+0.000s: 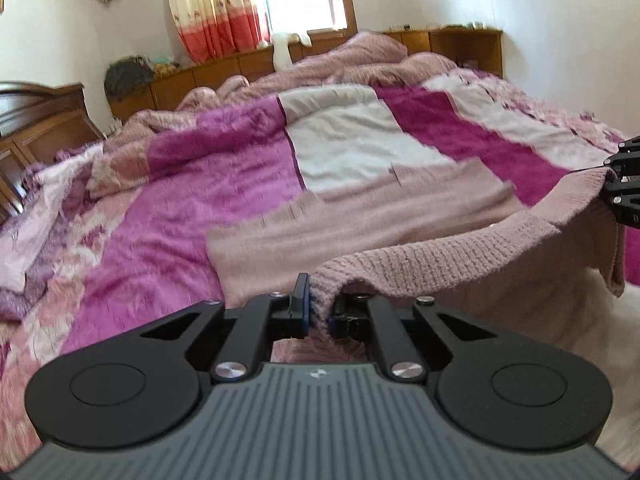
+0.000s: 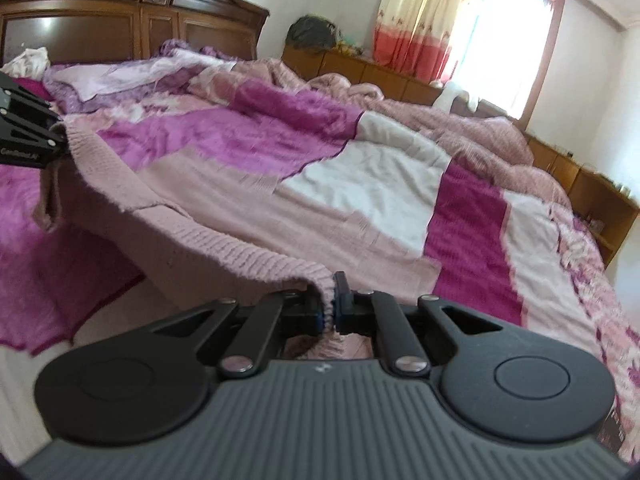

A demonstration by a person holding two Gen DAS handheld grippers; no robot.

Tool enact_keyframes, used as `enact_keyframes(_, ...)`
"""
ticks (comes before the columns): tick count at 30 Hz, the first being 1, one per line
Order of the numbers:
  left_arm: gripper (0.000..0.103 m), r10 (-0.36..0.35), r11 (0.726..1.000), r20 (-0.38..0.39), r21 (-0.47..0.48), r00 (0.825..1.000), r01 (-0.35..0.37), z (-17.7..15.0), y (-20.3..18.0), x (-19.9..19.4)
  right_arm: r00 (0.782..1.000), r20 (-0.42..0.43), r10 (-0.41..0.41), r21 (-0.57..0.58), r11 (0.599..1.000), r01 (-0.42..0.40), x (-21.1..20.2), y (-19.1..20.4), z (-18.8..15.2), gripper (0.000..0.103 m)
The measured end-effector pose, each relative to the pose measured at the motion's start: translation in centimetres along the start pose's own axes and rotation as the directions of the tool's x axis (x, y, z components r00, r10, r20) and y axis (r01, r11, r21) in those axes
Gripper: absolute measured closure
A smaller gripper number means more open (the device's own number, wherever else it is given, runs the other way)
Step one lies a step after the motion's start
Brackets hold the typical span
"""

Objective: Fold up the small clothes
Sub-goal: 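Lift the hem with both grippers and fold it over toward the collar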

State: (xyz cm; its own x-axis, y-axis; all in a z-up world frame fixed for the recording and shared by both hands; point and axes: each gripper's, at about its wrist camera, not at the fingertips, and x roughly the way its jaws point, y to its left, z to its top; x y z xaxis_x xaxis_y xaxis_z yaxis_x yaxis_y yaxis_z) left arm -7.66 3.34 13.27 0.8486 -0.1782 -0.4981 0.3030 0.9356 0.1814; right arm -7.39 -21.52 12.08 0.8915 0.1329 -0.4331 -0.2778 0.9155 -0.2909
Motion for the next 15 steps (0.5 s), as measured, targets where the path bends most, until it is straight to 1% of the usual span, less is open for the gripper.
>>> enact_keyframes(3, 0.095, 0.016, 1.000, 0.039, 0.000, 0.999, -0.016, 1.5, 0.4, 1.0, 0.999, 0.034, -0.035, 0.010, 0.999, 0.035, 1.2, -0.6, 0.8, 0.095)
enact_keyframes(7, 0.095, 0.037, 0.999, 0.074, -0.023, 0.997, -0.035, 3.3, 1.0, 2.7, 0.995, 0.065, -0.072, 0.029, 0.997, 0.070, 2.7, -1.0, 1.5, 0.095)
enact_keyframes(10, 0.095, 0.052, 0.998, 0.100, -0.030, 0.994, -0.049, 4.9, 1.4, 4.0, 0.991, 0.096, -0.094, 0.017, 0.996, 0.093, 3.8, -1.5, 2.8, 0.095)
enact_keyframes(13, 0.095, 0.082, 0.997, 0.138, -0.020, 0.987, -0.080, 6.6, 1.6, 5.2, 0.985, 0.124, -0.116, 0.019, 0.993, 0.115, 5.1, -2.4, 4.3, 0.095)
enact_keyframes(15, 0.095, 0.096, 0.995, 0.155, -0.032, 0.983, -0.092, 7.6, 2.0, 6.2, 0.981, 0.140, -0.131, 0.026, 0.991, 0.129, 6.5, -3.1, 5.4, 0.095)
